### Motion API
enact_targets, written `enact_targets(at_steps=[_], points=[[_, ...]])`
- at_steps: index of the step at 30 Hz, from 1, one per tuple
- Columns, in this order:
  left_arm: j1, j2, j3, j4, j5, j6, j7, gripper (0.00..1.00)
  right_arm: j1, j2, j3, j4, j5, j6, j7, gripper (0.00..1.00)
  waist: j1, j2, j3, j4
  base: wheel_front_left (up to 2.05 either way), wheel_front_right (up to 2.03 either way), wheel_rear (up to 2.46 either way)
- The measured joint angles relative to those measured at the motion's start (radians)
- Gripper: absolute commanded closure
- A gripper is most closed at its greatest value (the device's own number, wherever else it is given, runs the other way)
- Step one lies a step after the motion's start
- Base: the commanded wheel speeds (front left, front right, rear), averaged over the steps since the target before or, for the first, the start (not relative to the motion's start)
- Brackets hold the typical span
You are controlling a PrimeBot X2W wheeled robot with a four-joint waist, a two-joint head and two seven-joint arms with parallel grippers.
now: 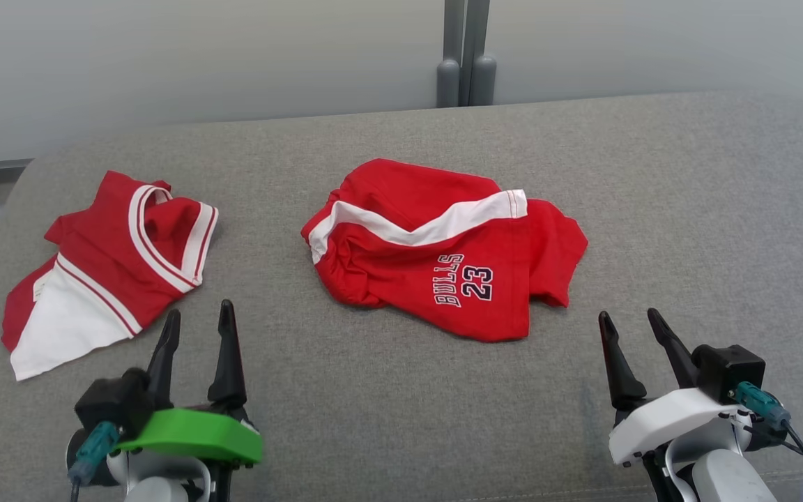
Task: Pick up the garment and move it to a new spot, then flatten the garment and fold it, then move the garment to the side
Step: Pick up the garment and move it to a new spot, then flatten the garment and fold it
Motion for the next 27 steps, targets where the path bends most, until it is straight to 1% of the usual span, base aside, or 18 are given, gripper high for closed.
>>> enact_targets(at_steps=[4, 11, 12, 14, 17, 27], points=[[0.094, -0.026, 0.067, -0.067, 0.093, -0.015, 0.000, 0.00, 0.000, 0.000, -0.001, 0.016, 0.003, 0.000, -0.017, 0.00, 0.0000, 0.0000, -0.019, 0.018, 0.00, 0.00, 0.00], [0.183, -0.038, 0.141, -0.074, 0.220, -0.038, 0.000, 0.00, 0.000, 0.000, -0.002, 0.039, -0.034, 0.000, -0.030, 0.00, 0.0000, 0.0000, -0.036, 0.048, 0.00, 0.00, 0.00], [0.191, -0.040, 0.145, -0.069, 0.229, -0.041, 0.000, 0.00, 0.001, 0.000, -0.002, 0.042, -0.038, 0.000, -0.030, 0.00, 0.0000, 0.0000, -0.038, 0.052, 0.00, 0.00, 0.00], [0.200, -0.040, 0.159, -0.038, 0.238, -0.067, 0.000, 0.00, 0.003, 0.000, 0.000, 0.049, -0.048, 0.000, -0.026, 0.00, 0.0000, 0.0000, -0.040, 0.059, 0.00, 0.00, 0.00], [0.214, -0.043, 0.164, -0.017, 0.256, -0.081, 0.000, 0.00, 0.007, 0.000, 0.000, 0.060, -0.058, 0.000, -0.012, 0.00, 0.0000, 0.0000, -0.045, 0.067, 0.00, 0.00, 0.00], [0.228, -0.062, 0.188, 0.018, 0.273, -0.110, 0.000, 0.00, 0.027, 0.000, 0.000, 0.062, -0.066, 0.000, 0.012, 0.00, 0.0000, 0.0000, -0.046, 0.075, 0.00, 0.00, 0.00]])
